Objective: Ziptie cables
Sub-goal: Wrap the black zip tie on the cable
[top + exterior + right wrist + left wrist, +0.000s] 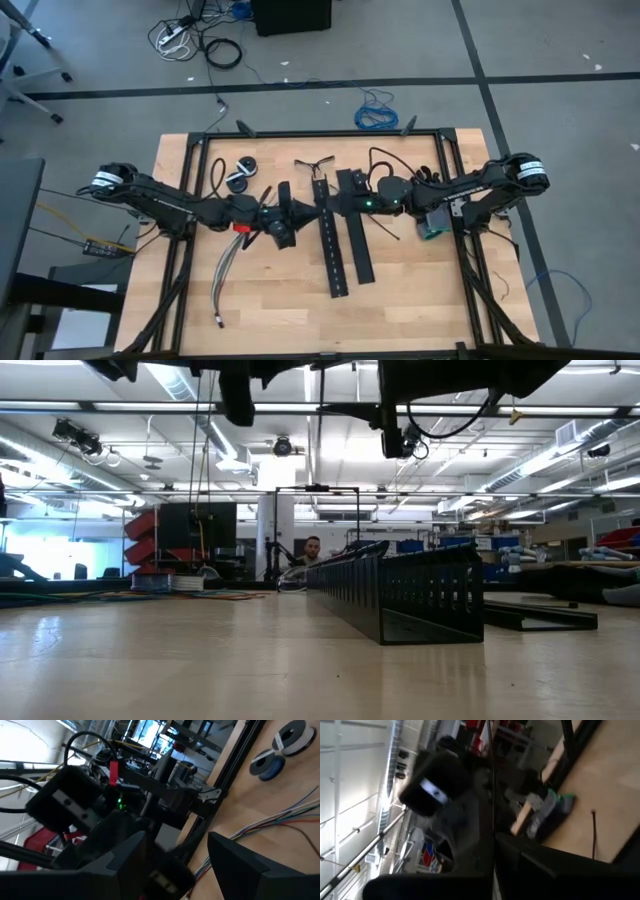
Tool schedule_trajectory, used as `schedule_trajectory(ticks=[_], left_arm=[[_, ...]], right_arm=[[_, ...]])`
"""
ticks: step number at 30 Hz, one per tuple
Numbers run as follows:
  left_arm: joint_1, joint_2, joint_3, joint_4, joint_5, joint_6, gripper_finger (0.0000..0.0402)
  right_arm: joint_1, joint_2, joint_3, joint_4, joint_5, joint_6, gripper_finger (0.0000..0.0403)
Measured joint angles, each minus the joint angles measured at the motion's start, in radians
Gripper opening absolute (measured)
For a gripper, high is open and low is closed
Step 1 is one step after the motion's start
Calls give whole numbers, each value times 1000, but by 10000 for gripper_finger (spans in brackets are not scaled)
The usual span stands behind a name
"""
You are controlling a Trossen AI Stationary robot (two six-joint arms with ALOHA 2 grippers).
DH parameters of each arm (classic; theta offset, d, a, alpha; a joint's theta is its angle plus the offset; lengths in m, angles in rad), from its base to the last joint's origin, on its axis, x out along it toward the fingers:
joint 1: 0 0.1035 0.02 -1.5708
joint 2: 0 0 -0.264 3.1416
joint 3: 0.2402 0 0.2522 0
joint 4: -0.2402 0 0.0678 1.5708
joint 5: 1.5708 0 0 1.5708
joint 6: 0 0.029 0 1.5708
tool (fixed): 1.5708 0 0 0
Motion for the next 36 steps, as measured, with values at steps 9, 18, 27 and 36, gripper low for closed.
schedule_trajectory(ticks=[9,18,27,36], left_arm=[[-9,0,0,-30,-17,-2,0],[-26,0,0,-29,-15,-18,0],[-26,4,0,-15,36,-28,0],[-25,33,0,-2,40,-85,0]], right_arm=[[-6,1,0,-19,14,-5,207],[-26,1,0,-18,34,-28,207],[-26,1,0,-20,36,-23,196],[-11,1,0,-25,55,-58,181]])
